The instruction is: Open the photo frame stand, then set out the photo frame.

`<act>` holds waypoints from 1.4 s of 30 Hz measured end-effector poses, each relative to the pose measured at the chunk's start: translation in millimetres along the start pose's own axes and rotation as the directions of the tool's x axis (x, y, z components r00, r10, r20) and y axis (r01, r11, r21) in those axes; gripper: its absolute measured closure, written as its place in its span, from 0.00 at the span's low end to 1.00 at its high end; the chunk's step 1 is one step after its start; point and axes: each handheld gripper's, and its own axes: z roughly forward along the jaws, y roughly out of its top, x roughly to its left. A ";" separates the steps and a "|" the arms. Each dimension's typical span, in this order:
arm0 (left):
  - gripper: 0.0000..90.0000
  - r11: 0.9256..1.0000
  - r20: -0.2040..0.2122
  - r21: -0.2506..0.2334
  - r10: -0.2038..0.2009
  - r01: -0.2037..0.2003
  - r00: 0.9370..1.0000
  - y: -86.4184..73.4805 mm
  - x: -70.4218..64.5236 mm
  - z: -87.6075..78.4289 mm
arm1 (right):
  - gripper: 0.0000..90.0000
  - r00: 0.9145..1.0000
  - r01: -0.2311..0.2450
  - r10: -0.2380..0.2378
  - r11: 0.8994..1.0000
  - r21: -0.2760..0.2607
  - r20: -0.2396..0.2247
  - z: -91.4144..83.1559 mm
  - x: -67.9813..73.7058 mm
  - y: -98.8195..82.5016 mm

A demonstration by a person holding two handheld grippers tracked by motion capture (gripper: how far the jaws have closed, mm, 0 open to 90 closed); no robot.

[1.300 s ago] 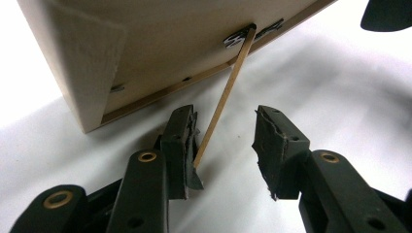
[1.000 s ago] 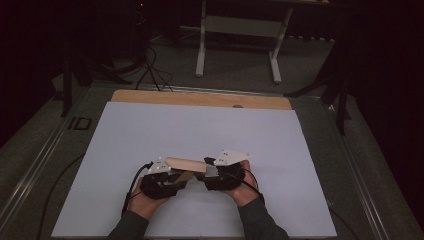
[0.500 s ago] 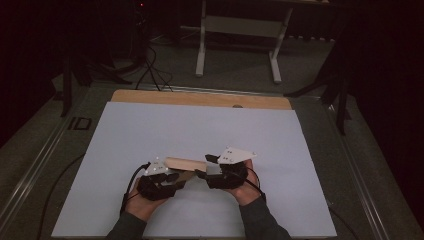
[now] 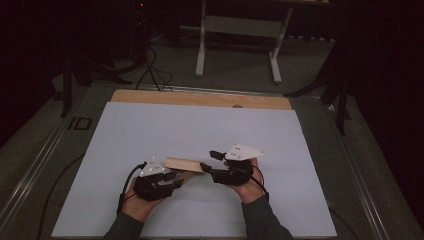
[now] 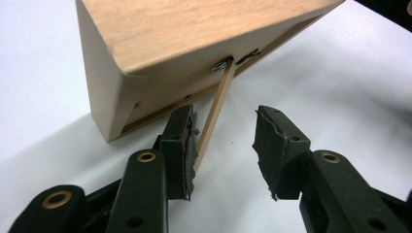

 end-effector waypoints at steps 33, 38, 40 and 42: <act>0.72 0.998 -0.004 -0.050 0.025 -0.025 1.000 6.3 -4.6 -9.7 | 0.75 0.990 -0.066 0.062 0.997 0.031 0.124 10.0 -18.6 -19.9; 0.74 0.999 -0.009 -0.044 0.027 -0.027 1.000 6.2 -4.5 -8.5 | 0.86 0.988 -0.063 0.057 0.997 0.040 0.140 15.6 -18.1 -22.9; 0.75 0.999 -0.014 -0.040 0.028 -0.028 1.000 5.9 -4.6 -7.8 | 0.91 0.987 -0.070 0.064 0.997 0.036 0.148 18.0 -18.9 -24.5; 0.78 0.999 -0.022 -0.036 0.029 -0.030 0.999 5.7 -4.8 -7.1 | 0.94 0.986 -0.083 0.077 0.996 0.033 0.147 20.3 -19.3 -26.2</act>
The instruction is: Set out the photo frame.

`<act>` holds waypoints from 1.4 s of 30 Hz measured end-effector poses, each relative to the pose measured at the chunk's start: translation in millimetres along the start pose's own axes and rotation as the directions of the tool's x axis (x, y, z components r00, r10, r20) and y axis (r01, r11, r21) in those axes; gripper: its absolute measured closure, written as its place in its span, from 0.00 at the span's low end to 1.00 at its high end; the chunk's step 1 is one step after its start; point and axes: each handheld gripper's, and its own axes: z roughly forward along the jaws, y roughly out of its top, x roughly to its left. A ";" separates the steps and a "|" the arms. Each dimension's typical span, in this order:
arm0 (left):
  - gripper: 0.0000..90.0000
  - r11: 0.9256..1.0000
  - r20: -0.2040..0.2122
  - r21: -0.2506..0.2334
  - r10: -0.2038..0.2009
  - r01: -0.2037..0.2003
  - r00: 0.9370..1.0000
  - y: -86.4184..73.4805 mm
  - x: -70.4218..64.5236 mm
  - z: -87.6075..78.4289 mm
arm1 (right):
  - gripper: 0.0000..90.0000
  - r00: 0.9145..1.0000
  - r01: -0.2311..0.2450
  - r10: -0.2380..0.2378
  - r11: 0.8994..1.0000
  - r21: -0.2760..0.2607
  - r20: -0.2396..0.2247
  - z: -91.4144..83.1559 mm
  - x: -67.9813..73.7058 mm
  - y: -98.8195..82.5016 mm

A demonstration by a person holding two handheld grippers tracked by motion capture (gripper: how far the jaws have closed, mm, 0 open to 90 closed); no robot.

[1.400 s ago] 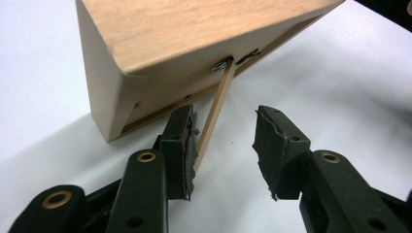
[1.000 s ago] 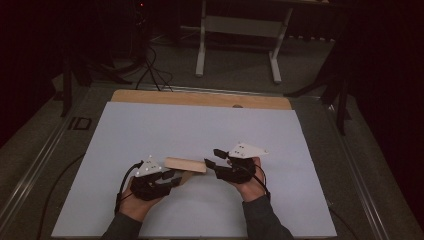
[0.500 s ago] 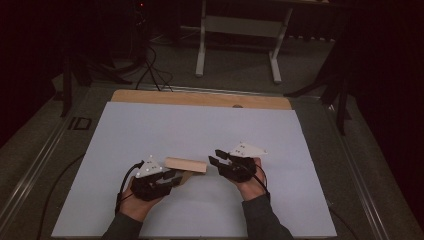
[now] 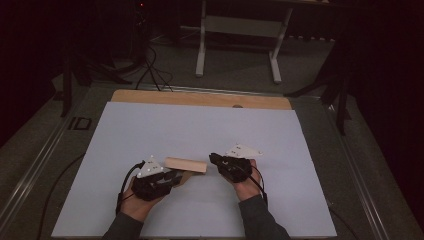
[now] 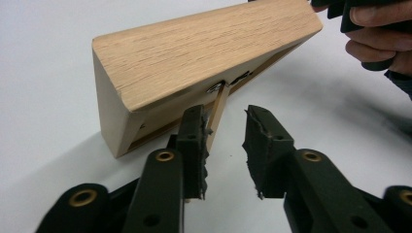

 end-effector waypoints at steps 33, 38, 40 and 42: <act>1.00 1.000 -0.066 0.021 -0.005 0.006 0.998 0.9 9.7 11.2 | 0.99 0.996 -0.052 0.051 0.999 -0.006 -0.070 11.0 4.4 -3.2; 1.00 1.000 -0.070 0.018 -0.012 0.013 0.997 0.8 11.3 12.0 | 0.99 0.996 -0.049 0.049 0.999 -0.002 -0.073 10.3 3.9 -3.6; 1.00 1.000 -0.070 0.019 -0.012 0.013 0.998 0.8 11.5 12.2 | 0.99 0.996 -0.047 0.047 0.999 -0.001 -0.073 10.1 4.1 -3.7; 1.00 1.000 -0.071 0.023 -0.012 0.014 0.997 0.9 11.3 13.2 | 0.99 0.996 -0.045 0.044 0.999 0.000 -0.072 9.9 4.2 -3.8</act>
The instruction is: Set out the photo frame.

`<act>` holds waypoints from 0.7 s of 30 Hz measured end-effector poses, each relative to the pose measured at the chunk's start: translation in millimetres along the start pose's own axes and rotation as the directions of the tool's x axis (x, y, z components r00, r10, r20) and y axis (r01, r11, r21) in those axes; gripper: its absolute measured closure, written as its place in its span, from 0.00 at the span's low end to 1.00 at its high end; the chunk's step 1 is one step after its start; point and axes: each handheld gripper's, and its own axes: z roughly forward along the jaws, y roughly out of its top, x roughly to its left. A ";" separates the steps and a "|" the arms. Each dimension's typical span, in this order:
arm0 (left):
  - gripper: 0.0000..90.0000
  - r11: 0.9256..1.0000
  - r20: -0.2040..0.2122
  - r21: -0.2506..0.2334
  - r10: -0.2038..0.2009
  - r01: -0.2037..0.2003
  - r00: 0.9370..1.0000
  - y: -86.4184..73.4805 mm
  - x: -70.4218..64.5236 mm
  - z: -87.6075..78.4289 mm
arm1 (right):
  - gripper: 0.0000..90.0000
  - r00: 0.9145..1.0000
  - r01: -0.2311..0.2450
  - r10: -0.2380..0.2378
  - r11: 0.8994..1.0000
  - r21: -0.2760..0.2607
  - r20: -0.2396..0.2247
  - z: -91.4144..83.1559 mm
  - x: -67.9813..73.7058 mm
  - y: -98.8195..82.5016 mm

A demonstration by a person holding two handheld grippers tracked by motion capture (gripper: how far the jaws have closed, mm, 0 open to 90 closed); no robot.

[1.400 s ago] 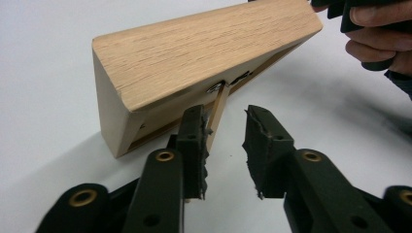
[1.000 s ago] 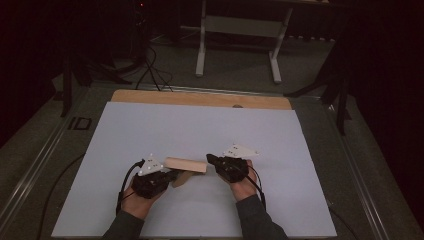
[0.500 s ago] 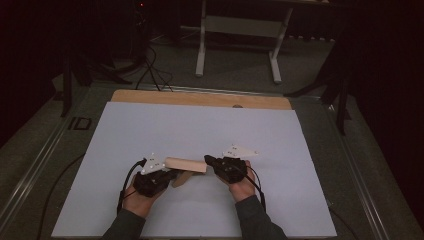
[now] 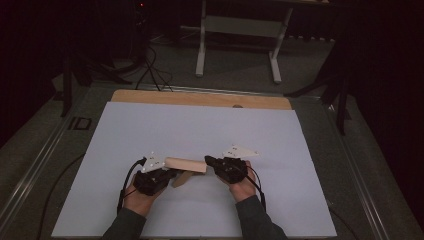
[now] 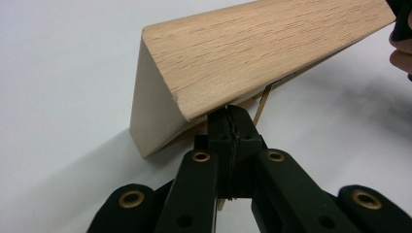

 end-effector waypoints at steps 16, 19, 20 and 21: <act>1.00 1.000 0.009 -0.010 0.002 -0.002 1.000 2.9 -4.4 0.8 | 0.99 0.999 0.044 -0.044 0.999 0.005 -0.007 -1.0 6.4 -0.8; 1.00 1.000 0.012 -0.014 0.007 -0.007 1.000 4.0 -7.0 -0.6 | 0.99 0.999 0.052 -0.052 0.999 0.009 -0.008 -1.1 9.0 -1.0; 1.00 1.000 0.011 -0.018 0.007 -0.007 1.000 4.1 -7.7 -0.9 | 0.99 0.998 0.055 -0.055 0.998 0.009 -0.009 -1.1 9.5 -1.0; 0.99 1.000 0.013 -0.020 0.008 -0.008 1.000 4.2 -8.1 -1.2 | 0.99 0.998 0.056 -0.055 0.998 0.009 -0.011 -1.1 10.0 -1.0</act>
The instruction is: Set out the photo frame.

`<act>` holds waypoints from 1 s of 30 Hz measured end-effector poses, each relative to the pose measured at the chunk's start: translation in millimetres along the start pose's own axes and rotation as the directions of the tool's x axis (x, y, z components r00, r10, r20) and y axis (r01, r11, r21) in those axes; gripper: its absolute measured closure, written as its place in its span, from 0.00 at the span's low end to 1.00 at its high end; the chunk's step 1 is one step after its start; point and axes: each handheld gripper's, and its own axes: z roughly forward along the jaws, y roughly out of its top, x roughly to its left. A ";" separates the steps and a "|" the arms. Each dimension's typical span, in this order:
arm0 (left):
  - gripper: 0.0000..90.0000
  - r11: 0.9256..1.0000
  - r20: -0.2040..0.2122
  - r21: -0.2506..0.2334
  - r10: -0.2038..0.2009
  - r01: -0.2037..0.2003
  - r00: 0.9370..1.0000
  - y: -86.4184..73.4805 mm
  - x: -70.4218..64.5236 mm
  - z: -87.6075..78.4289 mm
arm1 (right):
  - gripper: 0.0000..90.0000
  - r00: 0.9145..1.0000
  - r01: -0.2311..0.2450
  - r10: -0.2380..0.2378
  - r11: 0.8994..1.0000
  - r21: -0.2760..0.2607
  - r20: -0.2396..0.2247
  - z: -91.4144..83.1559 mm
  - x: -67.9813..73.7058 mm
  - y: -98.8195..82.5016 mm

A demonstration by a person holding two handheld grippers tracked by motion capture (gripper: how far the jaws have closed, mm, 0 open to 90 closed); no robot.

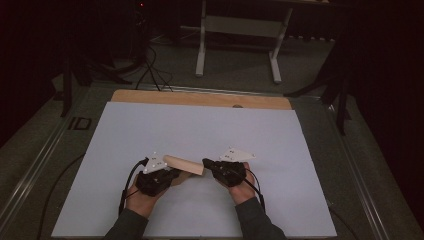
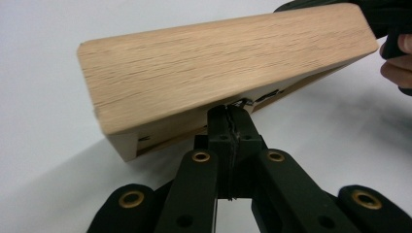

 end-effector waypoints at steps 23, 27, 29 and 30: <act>0.99 1.000 0.019 0.008 0.013 -0.013 1.000 0.4 -4.7 1.4 | 0.99 0.995 0.095 -0.095 0.995 0.035 -0.022 0.5 15.9 2.6; 0.99 1.000 0.014 0.010 0.008 -0.008 1.000 -0.1 -3.2 1.7 | 0.99 0.991 0.129 -0.128 0.991 0.045 -0.037 1.2 20.8 3.6; 0.99 1.000 0.013 0.009 0.002 -0.002 1.000 -0.5 -2.6 2.1 | 0.99 0.989 0.140 -0.138 0.989 0.046 -0.044 1.8 22.5 3.9; 1.00 1.000 0.013 0.009 0.001 -0.002 1.000 -0.7 -2.4 2.2 | 0.99 0.989 0.144 -0.142 0.988 0.048 -0.047 1.9 23.3 4.0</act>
